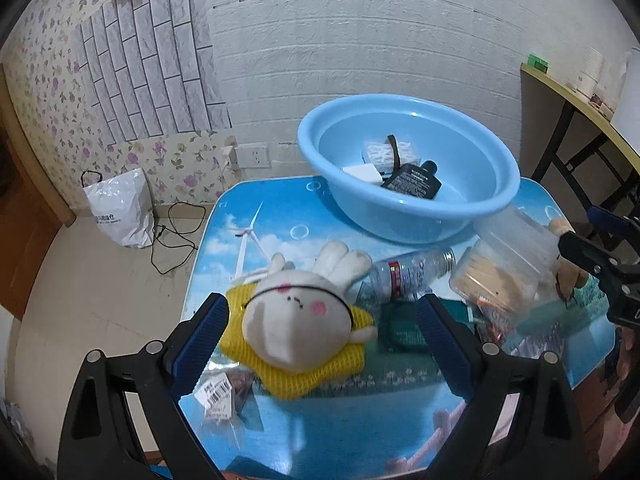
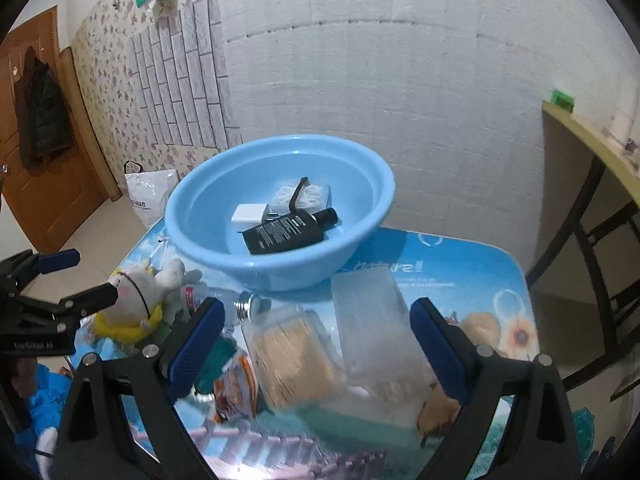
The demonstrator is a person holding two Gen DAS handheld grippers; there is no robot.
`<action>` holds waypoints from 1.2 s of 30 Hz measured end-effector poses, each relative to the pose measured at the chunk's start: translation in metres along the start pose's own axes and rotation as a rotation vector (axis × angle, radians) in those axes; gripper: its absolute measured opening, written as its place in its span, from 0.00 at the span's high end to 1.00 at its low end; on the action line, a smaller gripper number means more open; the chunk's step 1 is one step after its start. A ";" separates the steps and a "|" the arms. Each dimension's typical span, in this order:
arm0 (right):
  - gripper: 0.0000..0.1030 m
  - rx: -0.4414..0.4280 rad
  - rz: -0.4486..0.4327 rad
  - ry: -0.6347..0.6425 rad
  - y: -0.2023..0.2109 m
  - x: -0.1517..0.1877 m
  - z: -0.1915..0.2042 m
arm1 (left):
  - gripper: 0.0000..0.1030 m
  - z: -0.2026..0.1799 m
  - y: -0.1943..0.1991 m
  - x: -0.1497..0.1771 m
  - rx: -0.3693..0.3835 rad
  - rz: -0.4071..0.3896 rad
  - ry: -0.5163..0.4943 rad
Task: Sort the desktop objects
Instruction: 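Move the left gripper to the clear barcode bag while the right gripper approaches the tan teddy bear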
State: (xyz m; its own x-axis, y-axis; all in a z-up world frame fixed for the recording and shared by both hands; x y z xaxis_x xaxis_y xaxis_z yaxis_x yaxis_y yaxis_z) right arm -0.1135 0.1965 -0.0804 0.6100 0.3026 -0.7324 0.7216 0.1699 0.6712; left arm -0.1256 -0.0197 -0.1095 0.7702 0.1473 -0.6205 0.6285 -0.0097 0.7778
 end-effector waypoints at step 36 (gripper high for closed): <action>0.00 0.024 -0.057 -0.037 0.052 0.063 -0.001 | 0.08 0.038 0.035 0.054 0.005 -0.086 0.101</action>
State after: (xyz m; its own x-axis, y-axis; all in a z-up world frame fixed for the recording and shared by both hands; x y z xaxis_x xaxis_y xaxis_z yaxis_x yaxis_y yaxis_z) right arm -0.0382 0.2252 -0.0914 0.5790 0.2579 -0.7735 0.7629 0.1634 0.6256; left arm -0.0581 -0.0496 -0.1190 0.6989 0.2463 -0.6715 0.6924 0.0023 0.7215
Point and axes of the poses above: each gripper's, at about its wrist camera, not at the fingertips, and y roughly against the way its jaws point, z to its left, x to its underside, the point moved 9 cm from there along -y, roughly the way its jaws point, and after that the axes turned 12 degrees about y, right-handed, at the moved point
